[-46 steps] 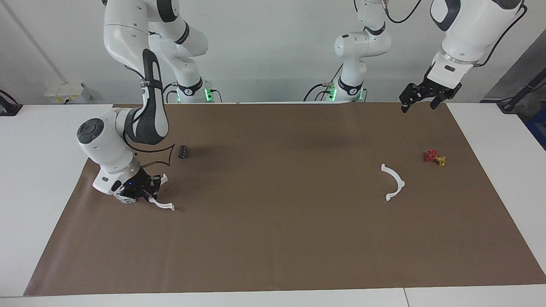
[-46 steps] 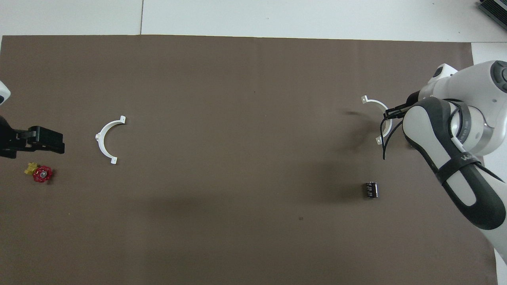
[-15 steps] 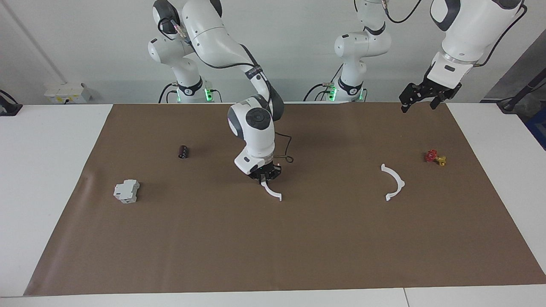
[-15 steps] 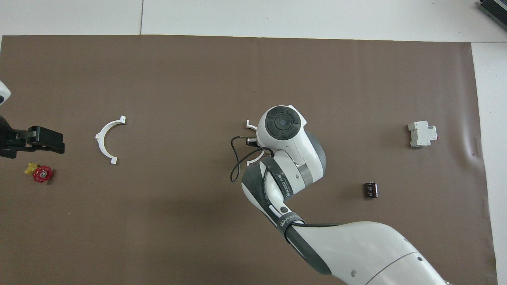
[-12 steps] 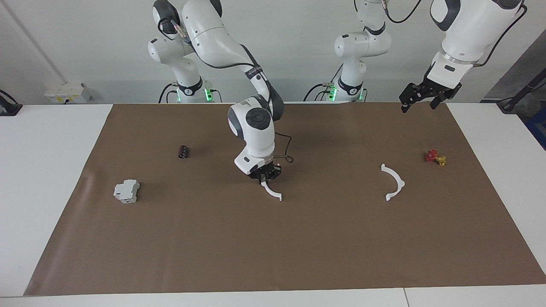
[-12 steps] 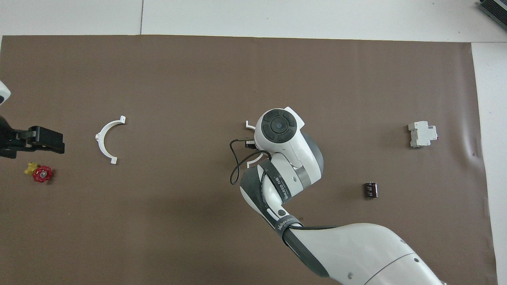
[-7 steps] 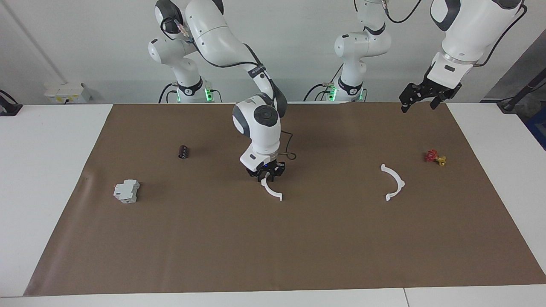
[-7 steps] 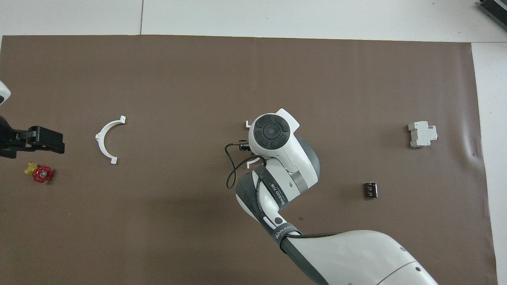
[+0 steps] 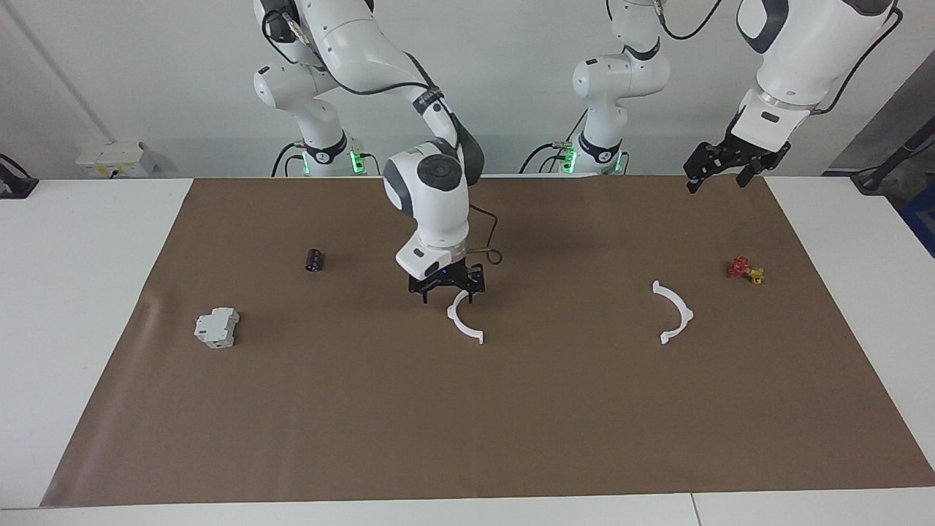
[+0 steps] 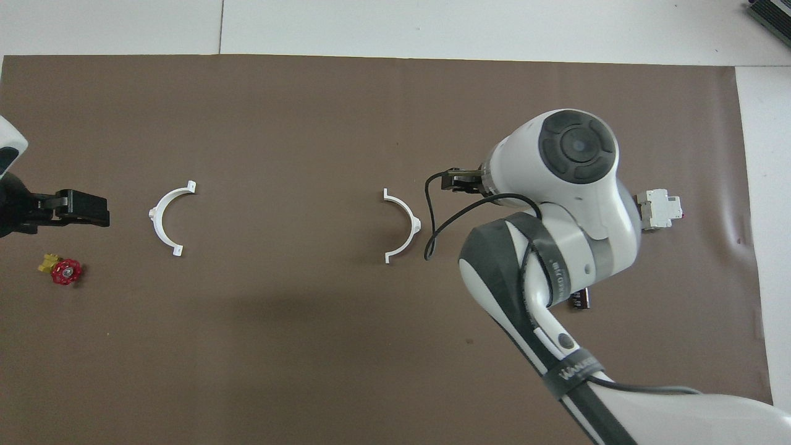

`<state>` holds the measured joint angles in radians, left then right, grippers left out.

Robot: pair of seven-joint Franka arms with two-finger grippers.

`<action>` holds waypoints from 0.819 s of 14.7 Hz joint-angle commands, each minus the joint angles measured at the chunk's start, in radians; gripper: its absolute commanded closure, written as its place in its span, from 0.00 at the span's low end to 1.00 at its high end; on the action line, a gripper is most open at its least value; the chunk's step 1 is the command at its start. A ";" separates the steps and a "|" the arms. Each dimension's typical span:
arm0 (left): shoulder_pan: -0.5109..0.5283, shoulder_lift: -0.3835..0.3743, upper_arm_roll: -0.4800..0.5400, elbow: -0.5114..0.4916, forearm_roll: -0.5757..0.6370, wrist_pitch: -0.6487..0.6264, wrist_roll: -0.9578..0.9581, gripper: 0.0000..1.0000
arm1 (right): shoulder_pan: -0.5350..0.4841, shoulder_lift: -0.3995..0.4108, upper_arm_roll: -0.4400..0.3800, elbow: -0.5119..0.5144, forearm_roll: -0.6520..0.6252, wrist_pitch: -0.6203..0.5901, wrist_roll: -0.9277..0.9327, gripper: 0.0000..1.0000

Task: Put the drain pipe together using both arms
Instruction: 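Release the clamp half and retract the right gripper while the left gripper reaches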

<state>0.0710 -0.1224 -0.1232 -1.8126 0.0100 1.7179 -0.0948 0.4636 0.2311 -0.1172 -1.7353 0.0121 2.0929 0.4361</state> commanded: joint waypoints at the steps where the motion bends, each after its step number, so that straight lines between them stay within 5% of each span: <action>1: 0.021 -0.091 0.000 -0.207 -0.012 0.188 -0.002 0.00 | -0.094 -0.079 0.013 -0.021 -0.018 -0.080 -0.112 0.00; 4: 0.032 -0.037 0.002 -0.290 -0.012 0.375 -0.014 0.00 | -0.195 -0.154 0.010 -0.018 -0.018 -0.206 -0.206 0.00; 7: 0.046 0.116 0.002 -0.298 -0.012 0.527 -0.022 0.00 | -0.287 -0.203 0.008 -0.006 -0.018 -0.341 -0.299 0.00; 12: 0.033 0.212 -0.001 -0.433 -0.012 0.810 -0.202 0.00 | -0.381 -0.256 0.008 -0.004 -0.020 -0.430 -0.385 0.00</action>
<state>0.1108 0.0686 -0.1163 -2.1896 0.0095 2.4183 -0.1971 0.1163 -0.0007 -0.1231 -1.7326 0.0109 1.6958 0.0956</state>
